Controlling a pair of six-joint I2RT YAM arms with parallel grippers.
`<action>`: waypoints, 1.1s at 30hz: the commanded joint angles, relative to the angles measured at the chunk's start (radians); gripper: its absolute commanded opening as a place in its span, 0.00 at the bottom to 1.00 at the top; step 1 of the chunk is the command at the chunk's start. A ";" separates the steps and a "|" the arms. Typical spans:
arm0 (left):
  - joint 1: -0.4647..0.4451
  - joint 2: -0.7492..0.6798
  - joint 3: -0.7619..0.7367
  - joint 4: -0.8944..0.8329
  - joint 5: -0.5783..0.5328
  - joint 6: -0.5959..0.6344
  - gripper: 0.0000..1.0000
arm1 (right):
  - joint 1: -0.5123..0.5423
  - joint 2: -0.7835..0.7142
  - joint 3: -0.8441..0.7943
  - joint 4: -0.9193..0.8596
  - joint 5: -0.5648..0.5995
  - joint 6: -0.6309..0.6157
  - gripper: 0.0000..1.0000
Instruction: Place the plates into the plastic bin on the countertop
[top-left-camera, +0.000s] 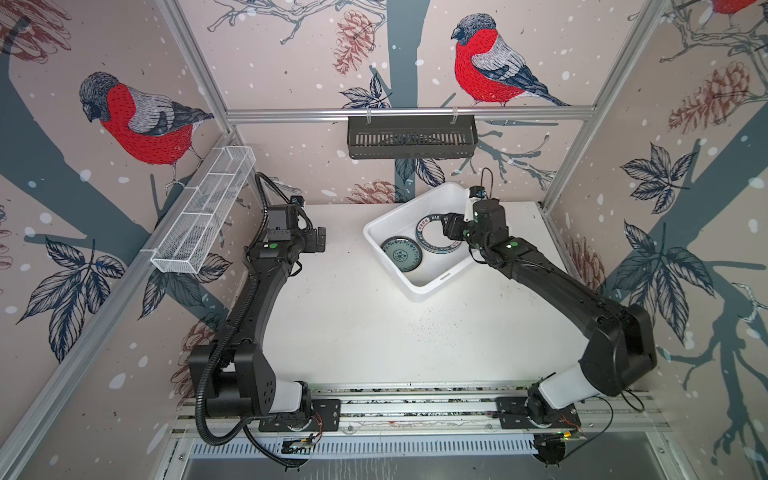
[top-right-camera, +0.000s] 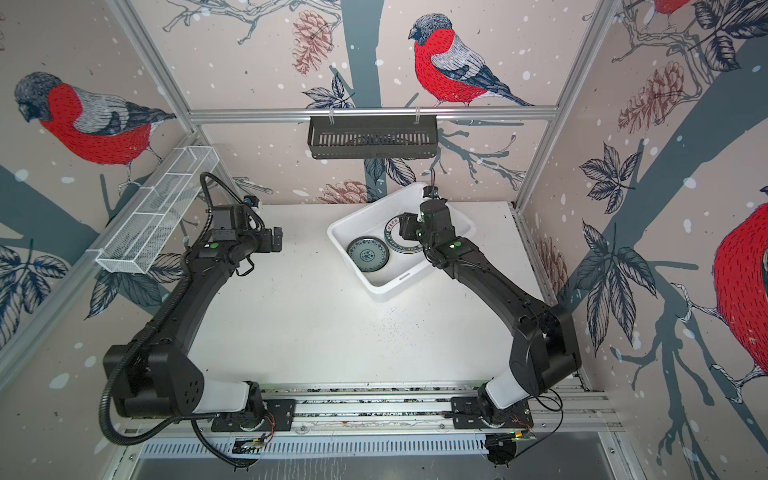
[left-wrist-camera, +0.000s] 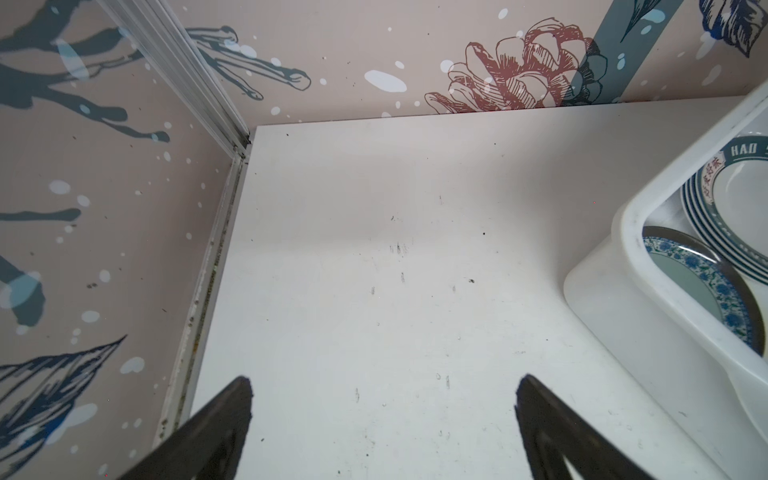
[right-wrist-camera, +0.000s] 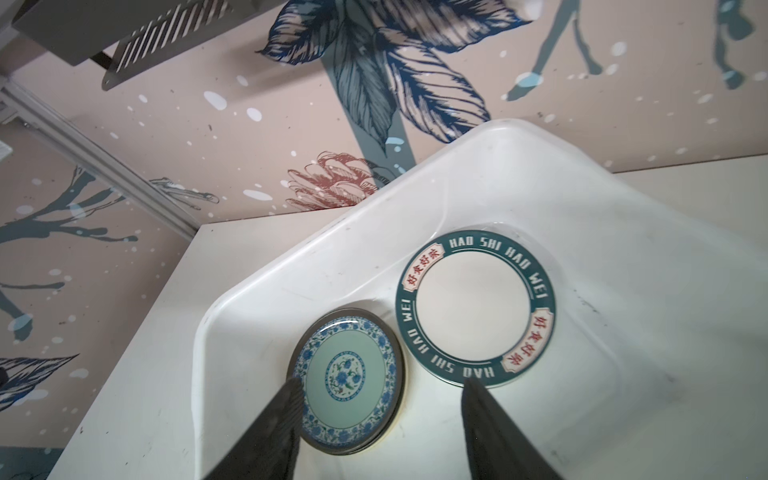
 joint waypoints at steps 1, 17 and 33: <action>0.002 -0.034 -0.055 0.119 0.045 -0.077 0.98 | -0.015 -0.096 -0.114 0.190 0.055 -0.014 0.73; 0.001 -0.327 -0.694 0.698 0.042 -0.062 0.98 | -0.146 -0.472 -0.631 0.468 0.304 -0.199 0.99; 0.008 -0.202 -1.084 1.438 -0.025 -0.140 0.99 | -0.378 -0.352 -1.117 1.134 0.347 -0.324 0.99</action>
